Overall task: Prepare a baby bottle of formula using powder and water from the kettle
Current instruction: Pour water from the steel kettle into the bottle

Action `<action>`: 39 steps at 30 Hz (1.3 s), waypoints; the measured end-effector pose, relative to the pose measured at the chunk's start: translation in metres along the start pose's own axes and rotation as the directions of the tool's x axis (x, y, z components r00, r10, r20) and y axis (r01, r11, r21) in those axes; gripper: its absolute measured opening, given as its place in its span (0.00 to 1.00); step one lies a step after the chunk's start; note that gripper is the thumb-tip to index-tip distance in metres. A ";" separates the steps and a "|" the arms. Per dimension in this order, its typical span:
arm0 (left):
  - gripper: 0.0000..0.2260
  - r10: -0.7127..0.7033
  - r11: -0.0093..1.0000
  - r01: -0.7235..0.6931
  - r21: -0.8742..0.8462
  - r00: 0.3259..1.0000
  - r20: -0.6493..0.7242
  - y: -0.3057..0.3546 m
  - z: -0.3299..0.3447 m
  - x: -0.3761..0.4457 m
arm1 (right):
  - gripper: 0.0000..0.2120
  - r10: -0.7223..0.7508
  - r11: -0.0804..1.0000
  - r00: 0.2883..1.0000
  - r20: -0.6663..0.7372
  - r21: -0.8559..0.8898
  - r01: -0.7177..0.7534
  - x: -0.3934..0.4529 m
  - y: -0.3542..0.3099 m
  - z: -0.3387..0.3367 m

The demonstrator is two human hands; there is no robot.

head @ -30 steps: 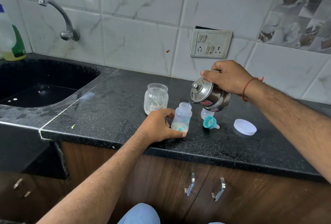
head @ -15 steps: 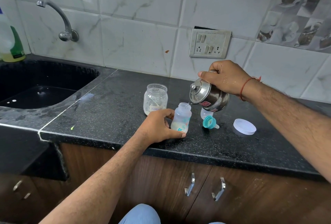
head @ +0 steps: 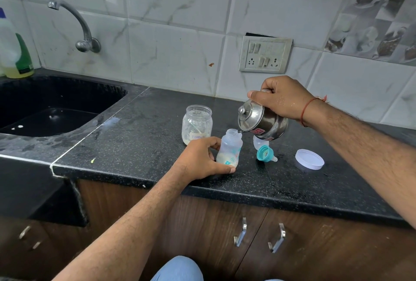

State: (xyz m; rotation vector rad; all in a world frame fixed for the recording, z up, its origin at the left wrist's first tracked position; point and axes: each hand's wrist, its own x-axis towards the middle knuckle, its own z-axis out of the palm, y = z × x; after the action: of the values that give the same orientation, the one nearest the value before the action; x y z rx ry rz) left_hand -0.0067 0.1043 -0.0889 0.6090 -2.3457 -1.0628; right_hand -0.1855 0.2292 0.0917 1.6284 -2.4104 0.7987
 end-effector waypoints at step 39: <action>0.22 0.007 0.999 -0.007 -0.032 1.000 0.006 0.004 -0.002 -0.003 | 0.20 -0.057 0.996 0.998 0.026 -0.069 0.059 0.001 -0.016 -0.001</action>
State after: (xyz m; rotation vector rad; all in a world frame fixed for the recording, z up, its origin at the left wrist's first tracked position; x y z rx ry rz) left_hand -0.0042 0.1073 -0.0857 0.5862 -2.3297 -1.0988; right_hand -0.1720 0.2244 0.0981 1.6826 -2.3663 0.6822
